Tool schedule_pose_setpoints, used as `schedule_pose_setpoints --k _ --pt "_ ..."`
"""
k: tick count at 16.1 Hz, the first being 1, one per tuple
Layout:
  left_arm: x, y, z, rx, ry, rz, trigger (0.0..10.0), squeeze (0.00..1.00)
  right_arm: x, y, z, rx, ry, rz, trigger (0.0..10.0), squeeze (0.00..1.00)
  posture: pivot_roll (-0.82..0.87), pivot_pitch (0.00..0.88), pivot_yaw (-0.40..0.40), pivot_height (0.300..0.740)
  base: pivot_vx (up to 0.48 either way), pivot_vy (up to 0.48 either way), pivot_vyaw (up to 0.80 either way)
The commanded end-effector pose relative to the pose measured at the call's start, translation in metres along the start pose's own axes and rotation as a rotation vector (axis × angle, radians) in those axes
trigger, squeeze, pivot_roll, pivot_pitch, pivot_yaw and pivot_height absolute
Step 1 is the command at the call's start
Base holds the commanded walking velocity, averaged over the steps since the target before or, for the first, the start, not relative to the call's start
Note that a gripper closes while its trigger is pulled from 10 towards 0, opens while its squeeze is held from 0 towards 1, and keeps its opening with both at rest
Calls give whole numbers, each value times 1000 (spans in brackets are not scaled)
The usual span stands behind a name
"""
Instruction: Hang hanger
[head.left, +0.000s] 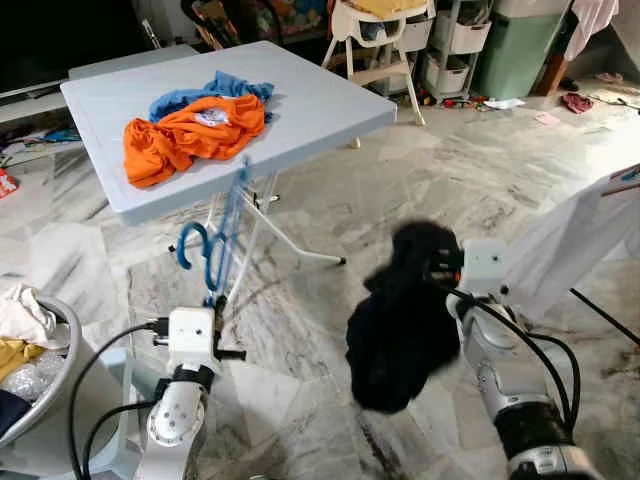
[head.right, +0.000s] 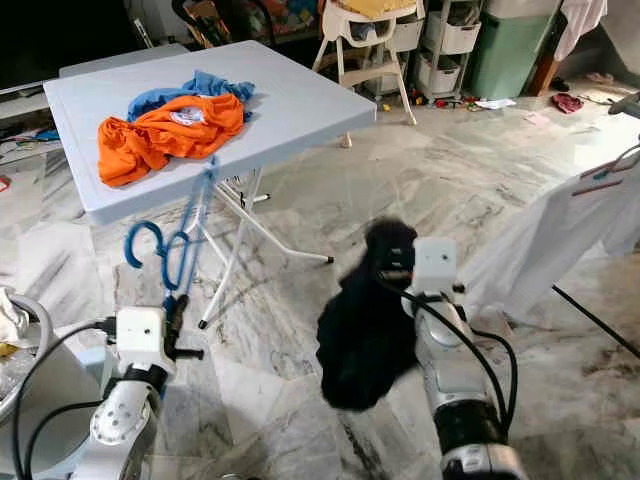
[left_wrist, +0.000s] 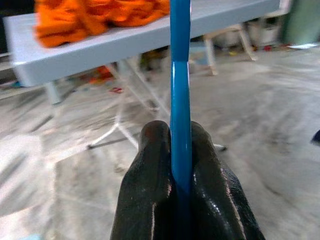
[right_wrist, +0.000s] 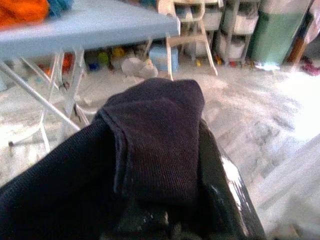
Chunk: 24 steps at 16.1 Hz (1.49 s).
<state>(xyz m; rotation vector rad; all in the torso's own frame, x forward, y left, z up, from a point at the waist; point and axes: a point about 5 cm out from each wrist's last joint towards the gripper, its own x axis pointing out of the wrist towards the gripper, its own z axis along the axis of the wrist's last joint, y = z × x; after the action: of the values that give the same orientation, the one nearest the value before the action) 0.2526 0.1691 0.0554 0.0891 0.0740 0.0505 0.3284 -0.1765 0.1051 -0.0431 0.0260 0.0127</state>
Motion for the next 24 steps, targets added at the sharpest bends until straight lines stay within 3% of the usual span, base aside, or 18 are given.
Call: schedule_pose_setpoints --k 1,4,7,10,24 --pt "-2 18 5 11 35 105 10000 0 -3 7 19 -2 -86 18 10000 0 -73 0 46 740 0 0 0" --pt "-11 36 9 -25 72 145 10000 0 -13 7 21 10 -83 -12 10000 0 -60 0 43 740 0 0 0" --pt "-17 41 15 -37 89 142 10000 0 -19 11 16 30 -35 3 10000 0 -53 0 38 740 0 0 0" --pt "-13 34 30 -89 53 102 10000 0 -21 14 17 28 -14 16 10000 0 -41 0 34 740 0 0 0" --pt "-13 28 28 -76 98 96 10000 0 -23 18 21 42 -30 43 10000 0 -44 0 31 740 0 0 0"
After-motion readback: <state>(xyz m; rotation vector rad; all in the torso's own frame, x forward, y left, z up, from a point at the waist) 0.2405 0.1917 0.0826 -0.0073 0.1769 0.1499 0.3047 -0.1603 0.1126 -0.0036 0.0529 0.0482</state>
